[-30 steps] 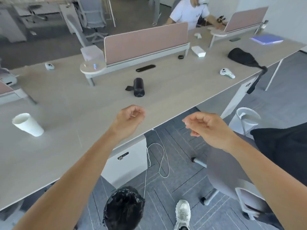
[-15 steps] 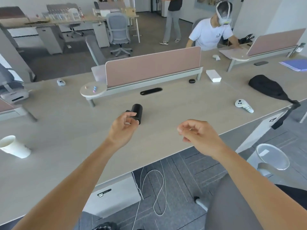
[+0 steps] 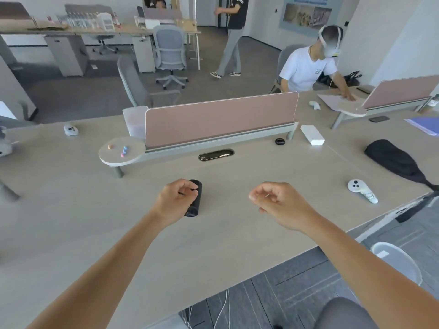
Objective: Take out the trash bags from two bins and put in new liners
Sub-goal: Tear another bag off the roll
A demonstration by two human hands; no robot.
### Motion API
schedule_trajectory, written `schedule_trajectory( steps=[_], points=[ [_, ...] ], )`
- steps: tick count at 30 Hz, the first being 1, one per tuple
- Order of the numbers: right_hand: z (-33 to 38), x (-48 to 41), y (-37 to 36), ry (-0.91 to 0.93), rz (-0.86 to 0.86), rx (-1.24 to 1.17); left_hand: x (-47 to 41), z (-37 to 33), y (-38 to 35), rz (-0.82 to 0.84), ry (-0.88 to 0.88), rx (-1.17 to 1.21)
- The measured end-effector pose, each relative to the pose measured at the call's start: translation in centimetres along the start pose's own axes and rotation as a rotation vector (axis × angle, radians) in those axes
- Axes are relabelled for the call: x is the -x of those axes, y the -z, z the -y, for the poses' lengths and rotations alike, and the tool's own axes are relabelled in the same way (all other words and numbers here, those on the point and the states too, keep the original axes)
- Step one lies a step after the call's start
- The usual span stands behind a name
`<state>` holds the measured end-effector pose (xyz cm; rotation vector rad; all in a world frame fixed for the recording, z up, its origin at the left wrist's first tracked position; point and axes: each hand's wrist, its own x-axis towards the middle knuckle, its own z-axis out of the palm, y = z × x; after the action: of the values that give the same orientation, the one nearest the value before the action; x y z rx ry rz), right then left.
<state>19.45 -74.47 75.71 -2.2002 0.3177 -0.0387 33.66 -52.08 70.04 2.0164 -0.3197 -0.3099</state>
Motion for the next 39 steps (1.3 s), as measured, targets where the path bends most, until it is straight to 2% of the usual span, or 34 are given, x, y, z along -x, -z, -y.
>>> schedule_trajectory(
  steps=[13, 21, 26, 30, 32, 34, 36, 39],
  points=[
    [-6.3, -17.8, 2.8, -0.006, 0.031, -0.150, -14.3, 7.3, -6.9, 0.036, 0.308, -0.247],
    [-14.6, -27.2, -0.5, -0.052, 0.346, -0.149, -20.1, 10.7, -12.6, -0.013, 0.588, -0.656],
    [-18.0, -29.6, -4.1, -0.060, 0.542, -0.066, -22.2, 13.4, -13.9, -0.033, 0.757, -0.668],
    [-18.9, -30.9, -6.7, -0.106, 0.636, -0.036, -22.8, 14.7, -14.4, -0.090, 0.765, -0.795],
    [-18.8, -31.4, -7.7, -0.129, 0.663, -0.050, -22.8, 14.8, -13.7, -0.137, 0.810, -0.690],
    [-18.6, -31.8, -8.7, -0.160, 0.665, -0.100, -22.0, 14.4, -12.5, -0.171, 0.895, -0.458],
    [-17.7, -32.1, -9.4, -0.202, 0.648, -0.176, -20.1, 13.1, -11.0, -0.192, 0.912, -0.115],
    [-16.0, -31.7, -10.2, -0.164, 0.667, -0.222, -15.9, 10.2, -8.8, -0.156, 0.805, 0.480]
  ],
)
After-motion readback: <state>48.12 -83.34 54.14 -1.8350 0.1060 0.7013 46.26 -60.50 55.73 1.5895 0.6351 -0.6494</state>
